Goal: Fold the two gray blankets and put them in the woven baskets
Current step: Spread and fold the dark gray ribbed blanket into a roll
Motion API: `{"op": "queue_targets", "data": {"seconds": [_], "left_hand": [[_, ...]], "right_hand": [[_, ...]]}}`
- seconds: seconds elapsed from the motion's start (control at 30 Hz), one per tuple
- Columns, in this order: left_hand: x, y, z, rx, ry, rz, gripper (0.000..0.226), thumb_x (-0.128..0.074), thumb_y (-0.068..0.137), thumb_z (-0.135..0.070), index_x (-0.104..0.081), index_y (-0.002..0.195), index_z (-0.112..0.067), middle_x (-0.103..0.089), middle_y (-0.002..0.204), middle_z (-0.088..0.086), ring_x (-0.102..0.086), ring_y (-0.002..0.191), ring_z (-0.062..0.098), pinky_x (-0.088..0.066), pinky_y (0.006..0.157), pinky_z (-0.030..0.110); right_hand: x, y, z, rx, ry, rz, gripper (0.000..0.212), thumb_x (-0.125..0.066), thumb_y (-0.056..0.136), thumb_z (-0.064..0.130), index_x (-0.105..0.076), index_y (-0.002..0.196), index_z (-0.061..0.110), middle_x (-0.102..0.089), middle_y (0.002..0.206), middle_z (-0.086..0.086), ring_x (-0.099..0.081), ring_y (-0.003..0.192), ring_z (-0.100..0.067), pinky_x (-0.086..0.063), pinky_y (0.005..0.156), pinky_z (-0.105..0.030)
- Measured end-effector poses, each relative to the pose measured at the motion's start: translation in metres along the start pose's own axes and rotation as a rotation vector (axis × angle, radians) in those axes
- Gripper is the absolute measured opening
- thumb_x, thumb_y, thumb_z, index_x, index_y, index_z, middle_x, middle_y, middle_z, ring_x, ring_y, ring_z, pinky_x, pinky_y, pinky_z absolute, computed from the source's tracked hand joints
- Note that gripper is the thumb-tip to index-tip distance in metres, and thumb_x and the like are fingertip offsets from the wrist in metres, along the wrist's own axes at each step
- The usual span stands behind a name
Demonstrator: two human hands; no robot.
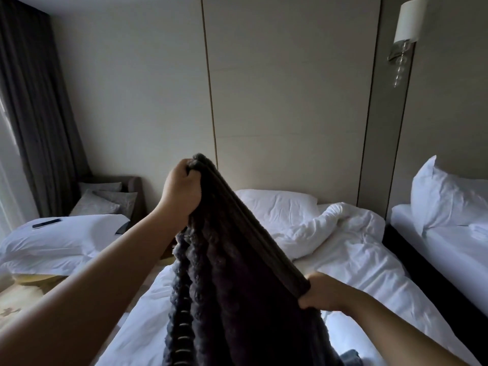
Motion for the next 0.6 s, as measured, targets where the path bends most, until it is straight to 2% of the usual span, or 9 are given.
{"op": "queue_targets", "data": {"seconds": [0.07,0.13,0.2,0.27,0.33,0.4,0.47,0.53,0.6], "left_hand": [[0.003,0.005,0.009,0.094,-0.048,0.018,0.022,-0.038,0.078,-0.018,-0.059,0.077,-0.021,-0.060,0.078,0.010,-0.059,0.077,0.028,-0.054,0.074,0.048],[0.001,0.005,0.016,0.093,0.012,0.064,0.025,-0.037,0.082,-0.011,-0.058,0.074,-0.021,-0.058,0.074,0.007,-0.057,0.076,0.027,-0.049,0.069,0.041],[-0.004,-0.001,0.019,0.040,0.106,0.070,0.027,-0.037,0.081,-0.007,-0.057,0.074,-0.024,-0.059,0.072,0.002,-0.057,0.077,0.025,-0.046,0.070,0.036],[-0.012,-0.016,0.015,-0.006,0.204,0.081,0.026,-0.040,0.073,-0.013,-0.060,0.076,-0.029,-0.064,0.074,-0.006,-0.060,0.077,0.020,-0.049,0.070,0.031],[-0.028,-0.038,0.010,-0.028,0.257,0.213,0.030,-0.043,0.061,-0.025,-0.060,0.081,-0.039,-0.067,0.080,-0.013,-0.062,0.079,0.012,-0.050,0.068,0.028],[-0.053,-0.064,0.007,-0.109,0.366,0.452,0.035,-0.053,0.058,-0.044,-0.052,0.093,-0.050,-0.064,0.097,-0.018,-0.059,0.085,0.002,-0.043,0.067,0.015],[-0.078,-0.091,0.008,-0.187,0.508,0.691,0.071,-0.064,0.054,-0.064,-0.038,0.119,-0.052,-0.058,0.113,-0.017,-0.056,0.095,0.000,-0.038,0.072,0.012],[-0.097,-0.107,0.015,-0.240,0.617,0.859,0.097,-0.076,0.058,-0.057,-0.023,0.137,-0.042,-0.059,0.117,-0.010,-0.057,0.099,0.007,-0.041,0.078,0.018],[-0.102,-0.107,0.018,-0.289,0.685,0.850,0.083,-0.077,0.069,-0.042,-0.031,0.138,-0.032,-0.064,0.113,-0.004,-0.061,0.098,0.015,-0.046,0.079,0.026]], "right_hand": [[-0.001,0.001,-0.022,-0.068,0.060,-0.121,0.025,-0.060,0.071,0.016,-0.044,0.054,0.020,-0.047,0.055,0.007,-0.046,0.055,-0.010,-0.032,0.051,-0.021],[0.009,0.003,-0.030,-0.129,0.127,-0.306,0.007,-0.054,0.079,0.015,-0.056,0.073,0.016,-0.060,0.071,0.002,-0.058,0.069,-0.014,-0.039,0.058,-0.023],[0.024,0.004,-0.023,-0.142,0.233,-0.455,0.018,-0.049,0.083,0.015,-0.061,0.096,0.012,-0.066,0.092,-0.005,-0.061,0.089,-0.022,-0.042,0.072,-0.027],[0.037,0.000,0.001,-0.068,0.319,-0.513,0.022,-0.049,0.085,0.015,-0.060,0.103,0.013,-0.066,0.099,-0.005,-0.059,0.091,-0.021,-0.041,0.075,-0.028],[0.047,-0.003,0.032,0.068,0.271,-0.485,0.016,-0.051,0.083,0.017,-0.060,0.097,0.015,-0.066,0.090,0.000,-0.059,0.084,-0.018,-0.042,0.070,-0.029],[0.052,-0.010,0.063,0.229,0.151,-0.407,0.007,-0.054,0.081,0.025,-0.059,0.085,0.022,-0.065,0.078,0.007,-0.061,0.075,-0.008,-0.043,0.063,-0.023],[0.054,-0.019,0.087,0.369,0.069,-0.358,0.011,-0.055,0.082,0.028,-0.054,0.073,0.034,-0.061,0.068,0.015,-0.058,0.064,0.004,-0.038,0.057,-0.013],[0.058,-0.025,0.098,0.419,0.050,-0.388,0.026,-0.058,0.081,0.021,-0.051,0.067,0.041,-0.060,0.062,0.024,-0.056,0.062,0.014,-0.039,0.056,-0.007],[0.061,-0.027,0.095,0.420,0.025,-0.419,0.028,-0.060,0.077,0.015,-0.051,0.065,0.038,-0.061,0.061,0.025,-0.057,0.063,0.012,-0.040,0.058,-0.004]]}}
Point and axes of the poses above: each hand's wrist, its own y-axis towards the middle knuckle, its own x-axis out of the back of the hand, z = x × y, the point moved 4 cm from there along y, towards the middle knuckle
